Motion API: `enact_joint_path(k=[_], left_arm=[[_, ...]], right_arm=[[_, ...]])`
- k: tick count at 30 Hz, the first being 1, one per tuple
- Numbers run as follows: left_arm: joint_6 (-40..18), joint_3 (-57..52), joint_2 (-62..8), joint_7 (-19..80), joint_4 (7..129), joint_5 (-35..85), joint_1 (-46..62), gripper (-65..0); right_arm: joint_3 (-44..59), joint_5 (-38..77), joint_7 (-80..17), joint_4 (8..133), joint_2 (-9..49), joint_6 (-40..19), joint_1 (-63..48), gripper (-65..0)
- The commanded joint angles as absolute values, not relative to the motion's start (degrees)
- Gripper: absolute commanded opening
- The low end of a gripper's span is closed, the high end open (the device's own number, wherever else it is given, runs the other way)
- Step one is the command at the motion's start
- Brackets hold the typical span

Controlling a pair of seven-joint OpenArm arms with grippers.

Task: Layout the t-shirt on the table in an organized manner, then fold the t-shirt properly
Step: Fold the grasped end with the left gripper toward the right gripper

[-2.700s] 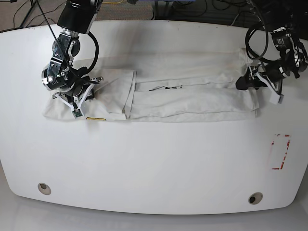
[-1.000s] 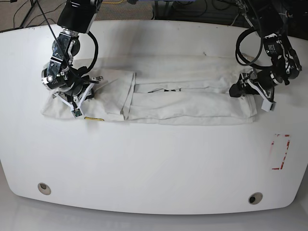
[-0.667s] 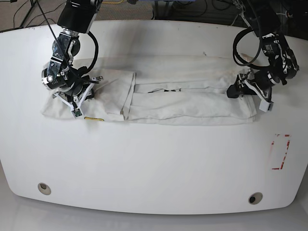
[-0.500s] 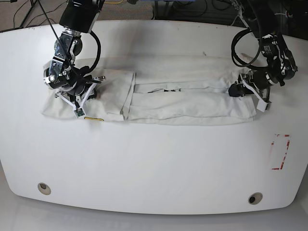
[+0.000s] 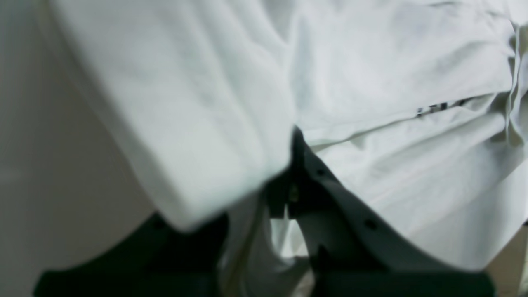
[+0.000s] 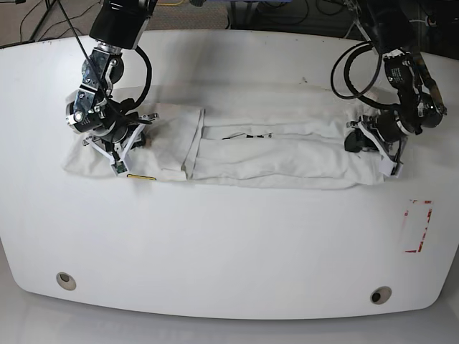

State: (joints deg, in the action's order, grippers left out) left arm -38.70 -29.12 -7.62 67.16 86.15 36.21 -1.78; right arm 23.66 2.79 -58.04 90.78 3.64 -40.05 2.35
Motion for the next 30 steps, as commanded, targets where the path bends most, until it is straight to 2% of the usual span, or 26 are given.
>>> enact_joint_path(k=[1, 8, 17, 30], left_arm=[[-37.49, -27.03, -9.27, 65.98, 92.97, 37.58, -0.75, -61.9], [-36.97, -20.00, -10.51, 66.15, 101.93, 37.58, 2.33, -61.8], [-36.97, -13.23, -10.07, 66.15, 103.96, 37.49, 2.51, -61.7], [-37.32, -5.76, -0.22, 66.07, 100.88, 28.09, -0.75, -61.5]], right_arm=[[23.78, 3.30, -56.92, 91.82, 4.09, -40.00, 3.30, -54.9], [23.78, 3.30, -56.92, 91.82, 4.09, -40.00, 3.30, -54.9], [23.78, 3.30, -56.92, 91.82, 4.09, -40.00, 3.30, -54.9], [23.78, 3.30, -56.92, 91.74, 4.09, -40.00, 3.30, -54.9]])
